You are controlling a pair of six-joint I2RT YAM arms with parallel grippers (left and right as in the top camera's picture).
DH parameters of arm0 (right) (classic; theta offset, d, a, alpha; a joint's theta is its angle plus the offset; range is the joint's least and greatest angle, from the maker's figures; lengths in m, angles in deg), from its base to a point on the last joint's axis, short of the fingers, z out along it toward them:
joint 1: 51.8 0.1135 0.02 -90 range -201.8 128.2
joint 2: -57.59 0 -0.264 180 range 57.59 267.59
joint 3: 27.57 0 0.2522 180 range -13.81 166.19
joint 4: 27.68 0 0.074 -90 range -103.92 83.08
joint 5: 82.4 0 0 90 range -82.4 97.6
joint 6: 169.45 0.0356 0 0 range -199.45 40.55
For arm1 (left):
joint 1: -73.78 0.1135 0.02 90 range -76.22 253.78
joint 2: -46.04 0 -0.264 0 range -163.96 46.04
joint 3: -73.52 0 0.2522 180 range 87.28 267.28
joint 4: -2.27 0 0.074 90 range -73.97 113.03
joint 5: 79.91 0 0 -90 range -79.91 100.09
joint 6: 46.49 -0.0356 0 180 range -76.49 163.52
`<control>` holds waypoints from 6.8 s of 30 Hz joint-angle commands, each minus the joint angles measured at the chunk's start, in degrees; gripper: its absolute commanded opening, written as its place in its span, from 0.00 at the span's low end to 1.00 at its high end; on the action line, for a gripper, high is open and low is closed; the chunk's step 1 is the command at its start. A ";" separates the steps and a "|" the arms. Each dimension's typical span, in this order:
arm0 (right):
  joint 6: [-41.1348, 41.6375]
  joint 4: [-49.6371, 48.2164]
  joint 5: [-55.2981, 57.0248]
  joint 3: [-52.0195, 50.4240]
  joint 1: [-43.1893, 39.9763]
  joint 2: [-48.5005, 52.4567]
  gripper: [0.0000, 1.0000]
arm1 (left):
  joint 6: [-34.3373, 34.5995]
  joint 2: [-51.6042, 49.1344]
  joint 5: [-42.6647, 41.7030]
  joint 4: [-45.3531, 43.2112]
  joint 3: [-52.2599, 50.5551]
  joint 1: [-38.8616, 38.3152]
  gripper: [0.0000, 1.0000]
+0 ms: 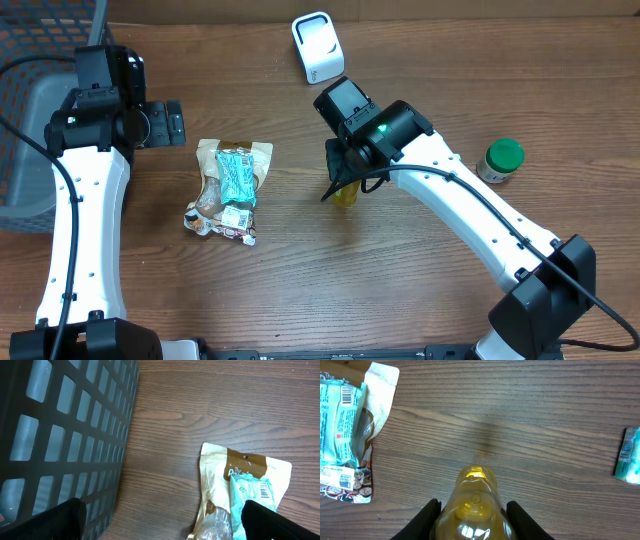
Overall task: Scan the item barcode
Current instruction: 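Carry the yellow bottle up toward the white scanner, then hold the yellow bottle in front of the scanner window, then move the yellow bottle right and lower it beside the green jar, then open the right gripper and raise it off the yellow bottle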
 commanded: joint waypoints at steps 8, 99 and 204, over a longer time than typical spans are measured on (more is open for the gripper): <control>0.24 -1.05 0.63 -0.09 0.04 -0.37 0.25 | -1.07 0.87 0.31 -0.20 1.27 -0.39 1.00; -69.44 -68.94 35.98 29.44 -2.27 39.08 0.09 | -1.07 0.87 0.31 -0.17 1.27 -0.39 1.00; -11.72 -11.04 5.46 1.22 -30.51 9.99 1.00 | -1.07 0.87 0.31 -0.20 1.27 -0.39 1.00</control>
